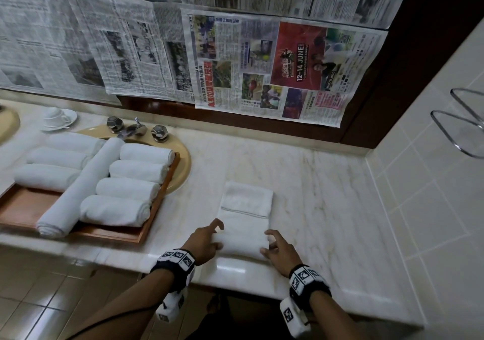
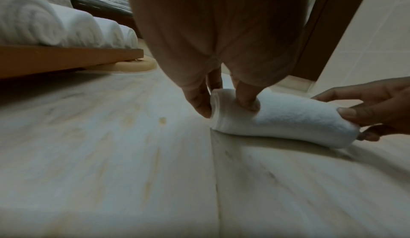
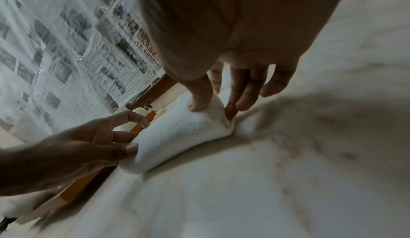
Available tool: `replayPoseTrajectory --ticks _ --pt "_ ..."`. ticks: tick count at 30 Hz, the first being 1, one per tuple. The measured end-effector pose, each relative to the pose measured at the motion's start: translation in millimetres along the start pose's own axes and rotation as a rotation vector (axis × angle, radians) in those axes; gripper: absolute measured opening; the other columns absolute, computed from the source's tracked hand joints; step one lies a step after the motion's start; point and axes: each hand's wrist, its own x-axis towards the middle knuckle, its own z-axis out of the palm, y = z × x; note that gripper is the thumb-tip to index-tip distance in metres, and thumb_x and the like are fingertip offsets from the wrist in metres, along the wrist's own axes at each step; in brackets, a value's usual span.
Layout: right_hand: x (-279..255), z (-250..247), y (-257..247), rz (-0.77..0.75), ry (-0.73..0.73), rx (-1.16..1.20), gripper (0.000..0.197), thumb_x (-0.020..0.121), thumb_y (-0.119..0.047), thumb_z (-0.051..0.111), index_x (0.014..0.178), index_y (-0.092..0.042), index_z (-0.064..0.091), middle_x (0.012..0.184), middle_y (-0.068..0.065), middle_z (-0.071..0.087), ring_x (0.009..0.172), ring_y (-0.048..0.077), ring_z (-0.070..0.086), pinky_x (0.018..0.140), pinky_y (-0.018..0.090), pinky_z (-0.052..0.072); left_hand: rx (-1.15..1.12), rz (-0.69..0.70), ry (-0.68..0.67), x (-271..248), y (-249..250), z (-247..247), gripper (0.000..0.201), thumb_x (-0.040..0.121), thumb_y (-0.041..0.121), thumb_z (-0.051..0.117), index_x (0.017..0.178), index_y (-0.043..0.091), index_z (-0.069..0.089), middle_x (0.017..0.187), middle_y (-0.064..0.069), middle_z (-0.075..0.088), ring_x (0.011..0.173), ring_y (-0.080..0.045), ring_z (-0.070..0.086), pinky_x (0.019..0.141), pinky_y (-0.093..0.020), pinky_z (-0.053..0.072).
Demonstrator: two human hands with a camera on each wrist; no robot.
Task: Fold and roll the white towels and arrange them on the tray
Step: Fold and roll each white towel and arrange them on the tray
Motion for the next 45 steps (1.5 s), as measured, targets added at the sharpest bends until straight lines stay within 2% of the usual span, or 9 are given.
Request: replayPoseTrajectory --ticks 6,10,16,21,27,31,38,41,45 --pt "-5 0 -10 0.036 0.07 -0.062 0.017 0.088 -0.042 0.061 0.102 -0.041 0.051 0.089 -0.014 0.065 0.088 0.017 0.064 0.08 0.03 0.049 0.091 0.123 0.18 0 -5 8 0.02 0.09 0.031 0.064 0.109 0.032 0.066 0.121 0.007 0.058 0.1 -0.021 0.061 0.086 -0.032 0.046" --pt "-4 1 -14 0.054 0.165 -0.122 0.018 0.089 -0.044 0.06 0.105 -0.037 0.06 0.103 -0.012 0.061 0.098 0.014 0.06 0.081 0.029 0.046 0.307 0.164 0.144 -6 -19 13 0.055 0.082 0.065 0.06 0.129 0.038 0.06 0.14 0.008 0.046 0.121 -0.019 0.049 0.098 -0.038 0.043" --pt "1 0 -16 -0.023 0.2 -0.124 0.026 0.091 -0.038 0.063 0.115 -0.03 0.066 0.122 -0.007 0.053 0.11 0.016 0.057 0.088 0.031 0.046 0.357 0.124 -0.016 5 -2 -4 0.054 0.091 0.039 0.063 0.143 0.032 0.047 0.14 0.004 0.045 0.124 -0.02 0.046 0.099 -0.033 0.039" --pt "-15 -4 -7 -0.278 0.146 -0.222 0.046 0.071 -0.034 0.082 0.113 -0.026 0.065 0.118 -0.016 0.053 0.105 0.004 0.052 0.09 0.023 0.044 0.408 0.095 -0.148 5 3 -9 0.051 0.092 0.045 0.059 0.14 0.031 0.049 0.133 -0.002 0.05 0.125 -0.024 0.043 0.104 -0.039 0.038" --pt "-20 9 1 -0.205 0.167 -0.195 0.046 0.072 -0.025 0.081 0.115 -0.024 0.065 0.108 -0.012 0.058 0.104 0.009 0.055 0.086 0.015 0.036 0.341 0.036 -0.282 10 0 -9 0.048 0.092 0.048 0.052 0.138 0.034 0.051 0.133 -0.001 0.052 0.124 -0.027 0.04 0.103 -0.044 0.038" --pt "-18 10 1 -0.183 0.145 -0.189 0.038 0.084 -0.032 0.072 0.12 -0.028 0.062 0.11 -0.012 0.057 0.102 0.009 0.046 0.084 0.017 0.032 0.296 0.008 -0.229 9 -4 -3 0.045 0.095 0.049 0.049 0.137 0.032 0.051 0.135 0.0 0.049 0.125 -0.027 0.037 0.103 -0.045 0.036" --pt "-9 0 -7 -0.101 0.083 -0.145 0.035 0.093 -0.036 0.06 0.127 -0.025 0.063 0.112 0.008 0.067 0.108 0.025 0.058 0.092 0.03 0.043 0.209 -0.1 -0.024 13 5 5 0.035 0.093 0.048 0.053 0.126 0.035 0.057 0.139 0.004 0.037 0.127 -0.024 0.036 0.1 -0.041 0.035" --pt "-3 -3 -10 -0.043 0.071 -0.109 0.037 0.093 -0.039 0.06 0.128 -0.026 0.063 0.122 0.008 0.067 0.113 0.023 0.06 0.095 0.03 0.045 0.18 0.074 0.217 16 7 5 0.029 0.087 0.042 0.062 0.116 0.038 0.061 0.131 0.009 0.047 0.12 -0.021 0.046 0.093 -0.037 0.041" --pt "4 -7 -12 0.01 0.071 -0.162 0.036 0.091 -0.045 0.059 0.125 -0.032 0.064 0.123 0.001 0.067 0.113 0.021 0.061 0.093 0.03 0.046 0.325 0.402 0.135 14 17 23 0.052 0.083 0.055 0.058 0.129 0.03 0.061 0.131 0.003 0.059 0.121 -0.021 0.054 0.103 -0.04 0.039"
